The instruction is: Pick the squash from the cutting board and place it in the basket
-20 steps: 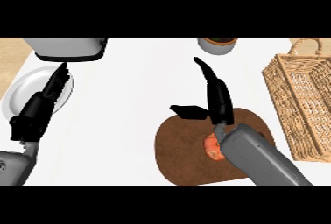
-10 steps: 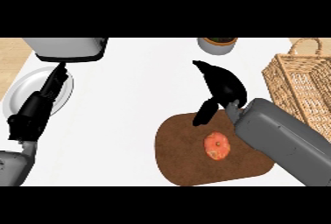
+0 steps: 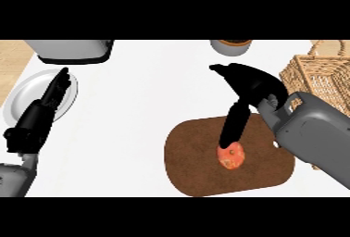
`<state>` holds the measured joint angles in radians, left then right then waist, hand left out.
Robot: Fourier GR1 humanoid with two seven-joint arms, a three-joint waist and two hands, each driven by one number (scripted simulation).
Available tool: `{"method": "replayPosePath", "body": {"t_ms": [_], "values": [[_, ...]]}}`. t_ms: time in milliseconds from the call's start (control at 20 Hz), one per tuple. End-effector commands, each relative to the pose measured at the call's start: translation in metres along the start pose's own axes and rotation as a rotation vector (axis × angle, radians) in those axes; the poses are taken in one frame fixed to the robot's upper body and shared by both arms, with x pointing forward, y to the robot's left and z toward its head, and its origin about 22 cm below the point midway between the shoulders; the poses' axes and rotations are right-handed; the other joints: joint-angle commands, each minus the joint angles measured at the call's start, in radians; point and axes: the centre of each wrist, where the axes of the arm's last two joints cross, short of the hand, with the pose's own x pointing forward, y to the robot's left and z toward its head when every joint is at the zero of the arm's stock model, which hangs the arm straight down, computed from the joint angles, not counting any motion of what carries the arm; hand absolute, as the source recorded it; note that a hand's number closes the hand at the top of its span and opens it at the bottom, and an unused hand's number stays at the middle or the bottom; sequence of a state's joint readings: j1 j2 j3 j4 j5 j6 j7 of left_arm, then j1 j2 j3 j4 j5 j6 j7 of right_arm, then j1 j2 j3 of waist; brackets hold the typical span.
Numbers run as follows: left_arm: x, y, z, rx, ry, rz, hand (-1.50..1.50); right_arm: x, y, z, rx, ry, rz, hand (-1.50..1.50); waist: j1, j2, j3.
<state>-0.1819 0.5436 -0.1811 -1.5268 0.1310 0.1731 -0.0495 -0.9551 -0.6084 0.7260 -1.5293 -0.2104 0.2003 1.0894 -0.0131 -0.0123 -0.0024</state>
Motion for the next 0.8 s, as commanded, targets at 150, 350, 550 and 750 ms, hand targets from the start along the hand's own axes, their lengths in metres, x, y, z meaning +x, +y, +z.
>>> {"method": "replayPosePath", "body": {"t_ms": [150, 350, 550, 750], "values": [[-0.007, -0.009, -0.006, -0.003, -0.010, 0.009, 0.00, -0.001, 0.019, 0.006, 0.079, 0.127, 0.079, -1.50, 0.002, 0.010, 0.001], [0.014, -0.007, -0.008, -0.005, -0.016, 0.005, 0.00, -0.017, 0.024, -0.015, 0.114, 0.146, 0.108, -1.50, 0.018, 0.011, 0.002], [-0.010, 0.003, 0.004, -0.003, -0.007, 0.001, 0.00, -0.029, 0.048, -0.012, 0.173, 0.184, 0.129, -1.50, 0.011, 0.010, 0.001], [0.004, -0.006, -0.001, 0.002, -0.015, -0.002, 0.00, -0.044, 0.083, -0.030, 0.199, 0.210, 0.141, -1.50, 0.015, 0.011, 0.002]]}}
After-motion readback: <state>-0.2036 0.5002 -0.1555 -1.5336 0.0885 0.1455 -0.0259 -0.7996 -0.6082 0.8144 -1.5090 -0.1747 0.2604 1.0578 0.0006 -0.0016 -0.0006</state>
